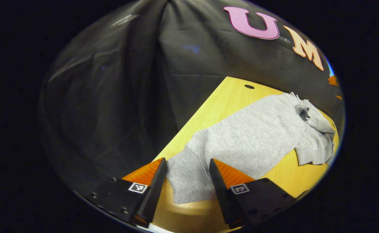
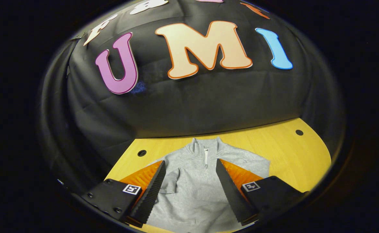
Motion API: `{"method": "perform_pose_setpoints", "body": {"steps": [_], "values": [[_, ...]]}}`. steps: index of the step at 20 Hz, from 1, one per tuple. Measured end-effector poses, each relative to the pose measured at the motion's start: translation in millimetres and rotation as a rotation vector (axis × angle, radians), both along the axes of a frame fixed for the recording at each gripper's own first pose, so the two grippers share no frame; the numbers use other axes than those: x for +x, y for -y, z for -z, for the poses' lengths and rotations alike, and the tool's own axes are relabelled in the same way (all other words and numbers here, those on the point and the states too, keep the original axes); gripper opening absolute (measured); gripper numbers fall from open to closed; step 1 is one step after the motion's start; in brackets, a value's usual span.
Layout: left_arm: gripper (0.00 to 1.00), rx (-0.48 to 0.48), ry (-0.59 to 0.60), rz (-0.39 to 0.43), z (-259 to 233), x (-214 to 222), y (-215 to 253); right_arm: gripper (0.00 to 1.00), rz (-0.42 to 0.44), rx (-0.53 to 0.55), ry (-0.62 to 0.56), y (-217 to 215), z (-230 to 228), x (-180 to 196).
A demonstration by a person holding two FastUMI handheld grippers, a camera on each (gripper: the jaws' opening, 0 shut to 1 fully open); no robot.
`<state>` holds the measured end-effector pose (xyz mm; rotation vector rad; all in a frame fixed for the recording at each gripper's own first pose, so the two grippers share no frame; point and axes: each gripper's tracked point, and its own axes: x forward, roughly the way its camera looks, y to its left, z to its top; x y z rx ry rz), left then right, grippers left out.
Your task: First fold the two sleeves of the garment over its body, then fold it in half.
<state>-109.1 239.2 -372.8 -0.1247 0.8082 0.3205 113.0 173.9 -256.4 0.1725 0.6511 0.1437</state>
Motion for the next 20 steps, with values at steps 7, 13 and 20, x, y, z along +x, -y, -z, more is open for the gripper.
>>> {"method": "perform_pose_setpoints", "body": {"steps": [7, 13, 20], "values": [[0.01, 0.028, -0.081, 0.046, 0.8, 8.3, 19.2, 0.93, 0.022, -0.016, -0.002, 49.1, -3.4, -28.7], [0.00, -0.097, -0.013, -0.103, -41.0, 42.2, 17.3, 0.98, -0.008, -0.055, -0.001, 94.4, -4.8, -44.7], [0.00, -0.059, 0.176, -0.013, -131.9, 137.3, 52.1, 0.97, 0.019, -0.042, -0.007, 144.7, 1.5, -53.6]]}}
